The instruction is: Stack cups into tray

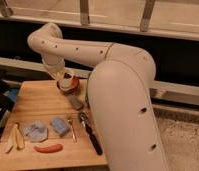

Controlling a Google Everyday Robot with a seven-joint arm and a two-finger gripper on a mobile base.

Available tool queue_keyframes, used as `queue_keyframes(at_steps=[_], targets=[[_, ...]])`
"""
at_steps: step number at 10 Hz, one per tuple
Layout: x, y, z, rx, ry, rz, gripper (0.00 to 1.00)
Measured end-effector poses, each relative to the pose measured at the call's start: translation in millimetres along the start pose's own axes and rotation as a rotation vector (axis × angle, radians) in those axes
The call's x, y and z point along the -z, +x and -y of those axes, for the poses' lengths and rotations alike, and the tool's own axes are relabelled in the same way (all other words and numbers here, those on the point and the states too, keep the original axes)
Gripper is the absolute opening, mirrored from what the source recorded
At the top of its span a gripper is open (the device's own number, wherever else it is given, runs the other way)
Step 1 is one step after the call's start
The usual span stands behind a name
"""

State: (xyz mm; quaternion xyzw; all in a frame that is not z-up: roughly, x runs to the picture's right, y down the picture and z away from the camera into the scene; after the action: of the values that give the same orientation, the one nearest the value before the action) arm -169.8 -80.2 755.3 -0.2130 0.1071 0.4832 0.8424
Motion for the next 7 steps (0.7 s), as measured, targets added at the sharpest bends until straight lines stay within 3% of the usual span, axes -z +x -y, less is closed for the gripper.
queue_keyframes(at_steps=[3,5,7], targets=[[19,14,87,-0.141,0.143,0.008,0.00],[21,26,134,-0.225,0.196,-0.002,0.00],[13,44,173,-0.322,0.216,-0.022,0.00]])
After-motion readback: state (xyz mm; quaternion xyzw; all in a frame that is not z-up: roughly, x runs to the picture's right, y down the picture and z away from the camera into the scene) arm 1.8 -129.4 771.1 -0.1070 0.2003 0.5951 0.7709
